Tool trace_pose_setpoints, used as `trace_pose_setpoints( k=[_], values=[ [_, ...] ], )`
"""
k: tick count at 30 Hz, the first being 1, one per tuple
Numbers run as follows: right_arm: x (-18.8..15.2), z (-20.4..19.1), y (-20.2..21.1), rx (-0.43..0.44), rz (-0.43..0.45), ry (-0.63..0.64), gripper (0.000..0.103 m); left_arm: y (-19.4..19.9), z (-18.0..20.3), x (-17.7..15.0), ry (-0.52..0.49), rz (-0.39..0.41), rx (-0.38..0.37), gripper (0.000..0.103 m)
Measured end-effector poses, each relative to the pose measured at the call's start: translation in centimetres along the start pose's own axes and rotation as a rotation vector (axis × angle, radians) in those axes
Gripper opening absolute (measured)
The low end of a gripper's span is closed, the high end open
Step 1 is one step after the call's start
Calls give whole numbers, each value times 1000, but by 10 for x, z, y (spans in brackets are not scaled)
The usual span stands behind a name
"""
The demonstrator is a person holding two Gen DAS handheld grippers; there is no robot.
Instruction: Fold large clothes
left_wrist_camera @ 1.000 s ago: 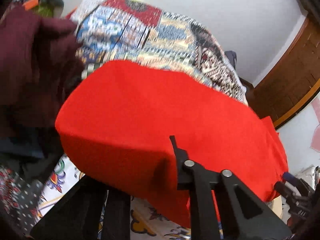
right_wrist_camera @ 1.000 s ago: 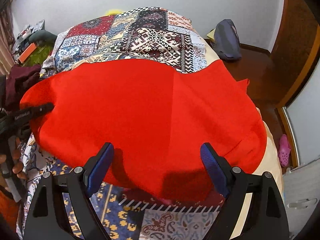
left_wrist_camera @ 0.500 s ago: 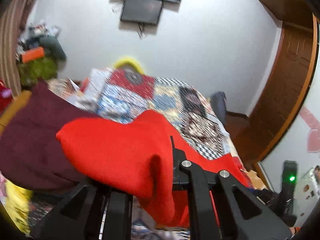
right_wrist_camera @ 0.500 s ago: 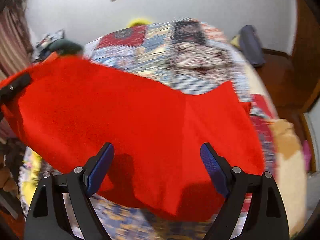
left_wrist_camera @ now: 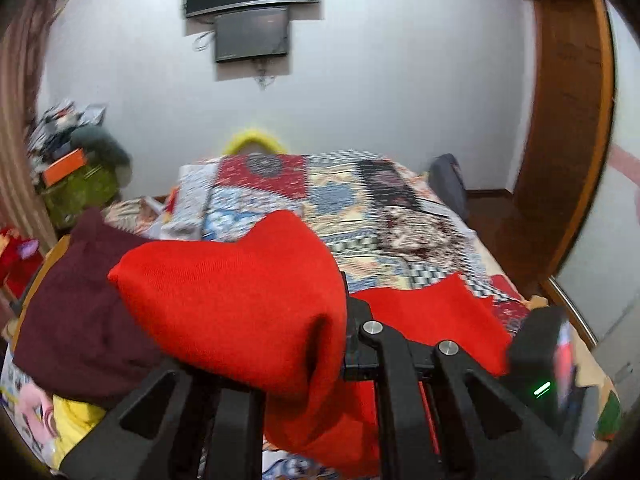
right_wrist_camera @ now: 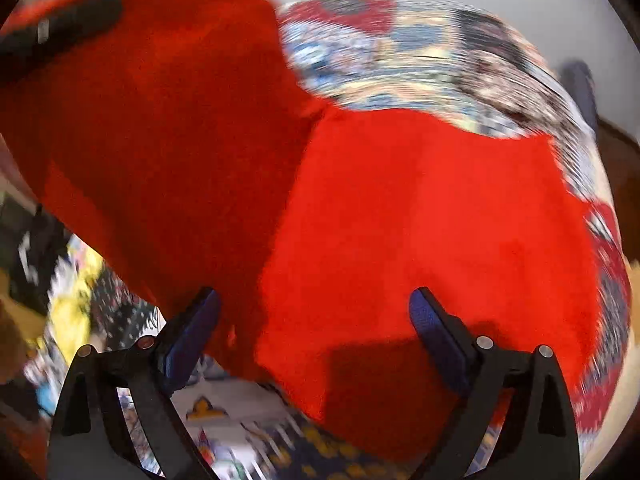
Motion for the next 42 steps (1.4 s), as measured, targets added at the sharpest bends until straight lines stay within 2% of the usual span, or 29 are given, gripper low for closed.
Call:
trace_pose_setpoints(
  k=[4, 7, 11, 14, 15, 19, 21, 23, 26, 28, 32, 33, 36, 38, 42],
  values=[
    [-12, 59, 54, -43, 104, -147, 94, -10, 58, 3, -122, -13, -52, 11],
    [-28, 112, 92, -189, 168, -236, 94, -26, 115, -12, -236, -55, -82, 11],
    [-51, 153, 113, -282, 174, -286, 94, -53, 180, -61, -359, -187, -165, 11],
    [-72, 174, 119, -310, 159, -332, 94, -70, 199, -102, -390, -332, -242, 13],
    [-75, 178, 120, -313, 154, -342, 94, -71, 201, -111, -396, -359, -260, 15],
    [-90, 185, 123, -314, 142, -357, 94, -53, 200, -118, -446, -355, -291, 23],
    [-93, 184, 127, -315, 140, -349, 94, -36, 196, -114, -443, -356, -345, 44],
    [-91, 179, 131, -311, 147, -332, 94, -22, 190, -107, -432, -342, -363, 59],
    [-83, 165, 141, -297, 182, -300, 94, -2, 172, -93, -417, -281, -333, 62],
    [-75, 156, 146, -280, 207, -282, 94, 5, 160, -84, -387, -258, -323, 67],
    [-49, 131, 151, -227, 255, -229, 94, 7, 118, -63, -294, -212, -250, 78],
    [-43, 125, 148, -219, 260, -214, 94, 2, 106, -60, -277, -217, -229, 82],
    [-20, 104, 135, -184, 268, -166, 94, -19, 78, -58, -230, -246, -156, 82],
    [-8, 93, 120, -150, 258, -142, 95, -33, 63, -65, -197, -284, -144, 82],
    [0, 86, 79, -120, 163, -164, 95, -63, 50, -93, -150, -394, -156, 82]
  ],
)
Point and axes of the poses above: each gripper's, at about its wrist camera, not at the fingertips, and y roughly against the way its jaws point, z to its right, x to its top, the point moved 5 cm from there along -y, roughly the way its jaws point, and after that the axes turned 4 degrees about x, right-handed, at the moved point
